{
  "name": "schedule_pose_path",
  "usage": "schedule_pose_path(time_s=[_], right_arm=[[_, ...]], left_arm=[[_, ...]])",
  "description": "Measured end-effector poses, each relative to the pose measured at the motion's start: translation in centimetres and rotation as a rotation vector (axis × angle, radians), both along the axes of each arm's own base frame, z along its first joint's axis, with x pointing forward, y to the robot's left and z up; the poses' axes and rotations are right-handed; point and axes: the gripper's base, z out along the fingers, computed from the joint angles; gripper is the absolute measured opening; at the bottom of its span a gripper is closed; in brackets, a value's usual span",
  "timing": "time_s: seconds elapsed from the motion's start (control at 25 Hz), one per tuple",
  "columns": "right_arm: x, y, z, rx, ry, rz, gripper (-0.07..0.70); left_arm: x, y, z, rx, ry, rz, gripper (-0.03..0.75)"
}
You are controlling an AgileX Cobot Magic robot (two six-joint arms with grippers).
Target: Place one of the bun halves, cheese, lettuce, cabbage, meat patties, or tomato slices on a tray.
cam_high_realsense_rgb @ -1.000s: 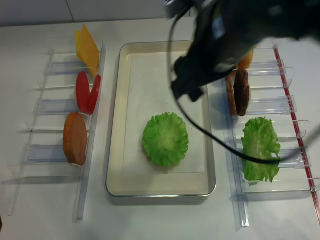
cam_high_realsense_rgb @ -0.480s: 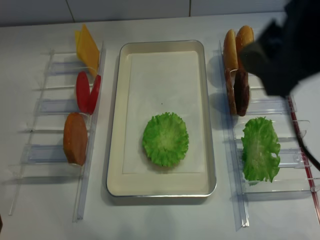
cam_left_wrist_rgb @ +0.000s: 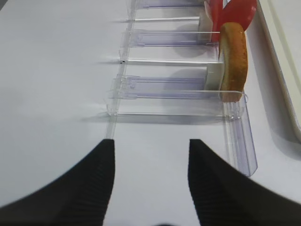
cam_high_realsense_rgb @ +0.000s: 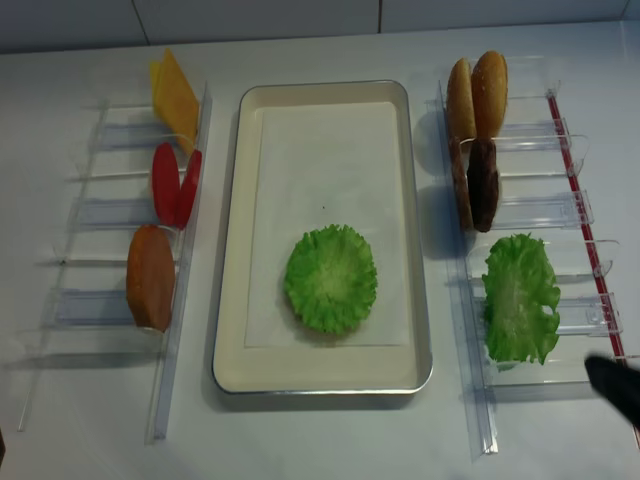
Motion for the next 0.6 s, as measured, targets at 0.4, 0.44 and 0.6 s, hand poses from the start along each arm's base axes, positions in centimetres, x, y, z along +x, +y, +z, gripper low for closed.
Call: schedule_pose_path(time_s=[0.4,0.44,0.6], right_arm=[[-3.0,-2.3,-6.4,0.082,-0.004,0.011,0.592],[-3.3,-2.6,-6.4,0.097,-0.024,0.014,0.592],[-4.5,-3.8,-6.7,0.15,-0.112,0.034,0.592]], left_arm=[[0.0,0.0,0.0,0.0,0.0,0.0,0.372],[0.0,0.0,0.0,0.0,0.0,0.0,0.372],[0.0,0.0,0.0,0.0,0.0,0.0,0.372]])
